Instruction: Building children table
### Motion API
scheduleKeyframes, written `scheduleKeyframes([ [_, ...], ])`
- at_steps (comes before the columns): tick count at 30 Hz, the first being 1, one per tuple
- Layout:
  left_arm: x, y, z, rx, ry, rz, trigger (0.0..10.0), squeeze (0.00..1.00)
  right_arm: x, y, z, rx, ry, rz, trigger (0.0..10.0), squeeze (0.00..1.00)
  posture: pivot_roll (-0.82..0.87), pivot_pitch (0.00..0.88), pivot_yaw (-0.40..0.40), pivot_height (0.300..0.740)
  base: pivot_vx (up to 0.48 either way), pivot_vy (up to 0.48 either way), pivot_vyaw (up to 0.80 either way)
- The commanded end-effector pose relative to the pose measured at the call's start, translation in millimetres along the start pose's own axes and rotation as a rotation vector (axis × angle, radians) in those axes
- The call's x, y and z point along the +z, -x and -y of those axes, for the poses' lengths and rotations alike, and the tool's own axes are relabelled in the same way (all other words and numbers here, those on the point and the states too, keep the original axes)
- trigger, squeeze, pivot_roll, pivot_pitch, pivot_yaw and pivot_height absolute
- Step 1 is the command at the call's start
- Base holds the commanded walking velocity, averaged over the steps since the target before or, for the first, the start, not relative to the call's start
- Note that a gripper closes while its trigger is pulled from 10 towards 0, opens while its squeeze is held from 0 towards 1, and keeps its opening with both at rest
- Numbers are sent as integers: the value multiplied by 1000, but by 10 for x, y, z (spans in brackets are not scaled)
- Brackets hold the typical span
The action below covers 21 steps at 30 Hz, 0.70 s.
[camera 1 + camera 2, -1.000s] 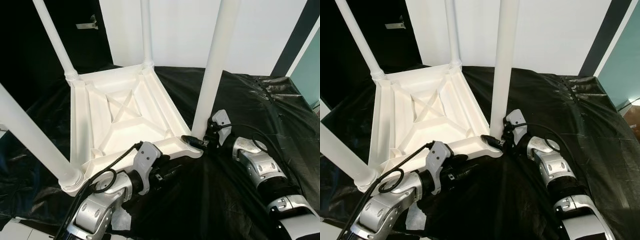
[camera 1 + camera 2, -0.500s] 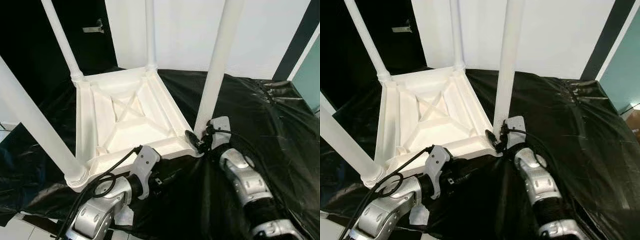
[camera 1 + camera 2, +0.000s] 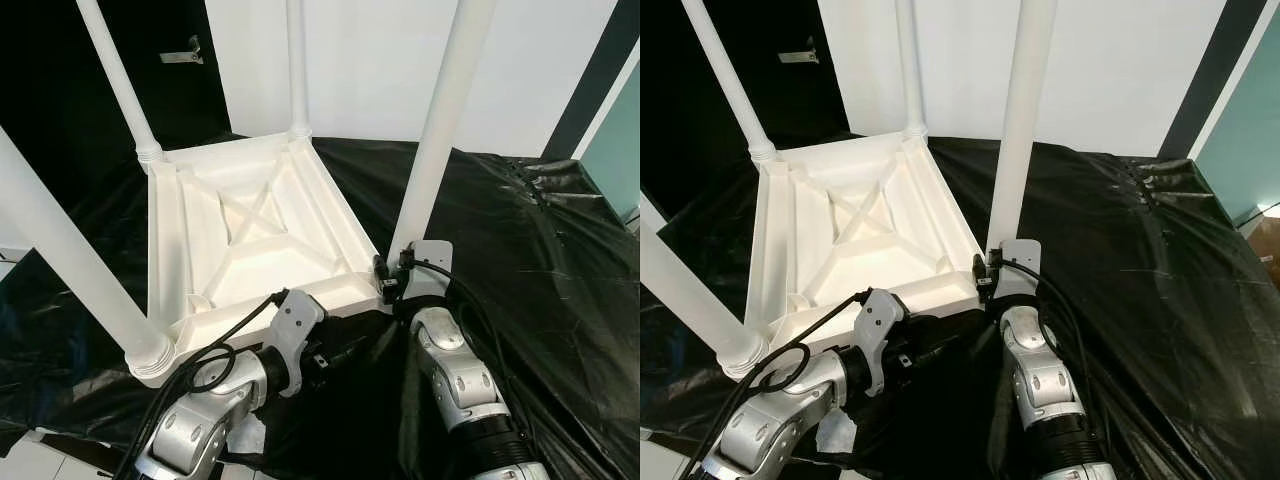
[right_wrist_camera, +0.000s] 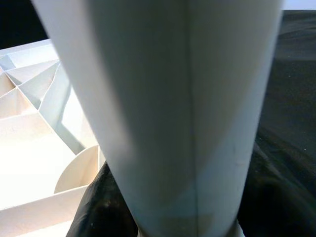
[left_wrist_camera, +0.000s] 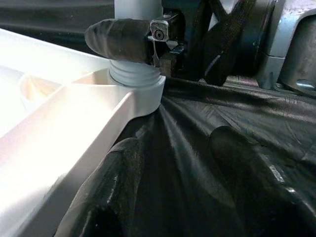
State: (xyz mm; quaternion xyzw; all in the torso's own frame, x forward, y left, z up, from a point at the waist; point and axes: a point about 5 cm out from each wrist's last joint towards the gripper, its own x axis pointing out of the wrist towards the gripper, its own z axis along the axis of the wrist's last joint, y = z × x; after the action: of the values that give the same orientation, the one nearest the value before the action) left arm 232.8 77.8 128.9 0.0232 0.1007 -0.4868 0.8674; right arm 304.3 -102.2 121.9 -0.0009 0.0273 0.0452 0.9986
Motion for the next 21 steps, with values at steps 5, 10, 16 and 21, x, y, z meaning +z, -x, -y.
scheduleKeyframes([
  [5,7,-1,21,-24,-11,-5,10000,0,-123,44,90,-6,14,-56,10000,1000,-19,0,-29,740,0,0,0],
  [10,7,-1,27,-23,-9,-4,10000,0,-89,80,159,52,12,-21,10000,1000,-17,0,-29,740,0,0,0],
  [16,14,12,13,-20,-7,-2,10000,0,-76,195,369,238,65,24,10000,0,-28,0,-17,740,0,0,0],
  [21,13,7,14,-22,-3,-2,10000,0,-25,175,438,438,107,26,10000,0,-33,0,-9,740,0,0,0],
])
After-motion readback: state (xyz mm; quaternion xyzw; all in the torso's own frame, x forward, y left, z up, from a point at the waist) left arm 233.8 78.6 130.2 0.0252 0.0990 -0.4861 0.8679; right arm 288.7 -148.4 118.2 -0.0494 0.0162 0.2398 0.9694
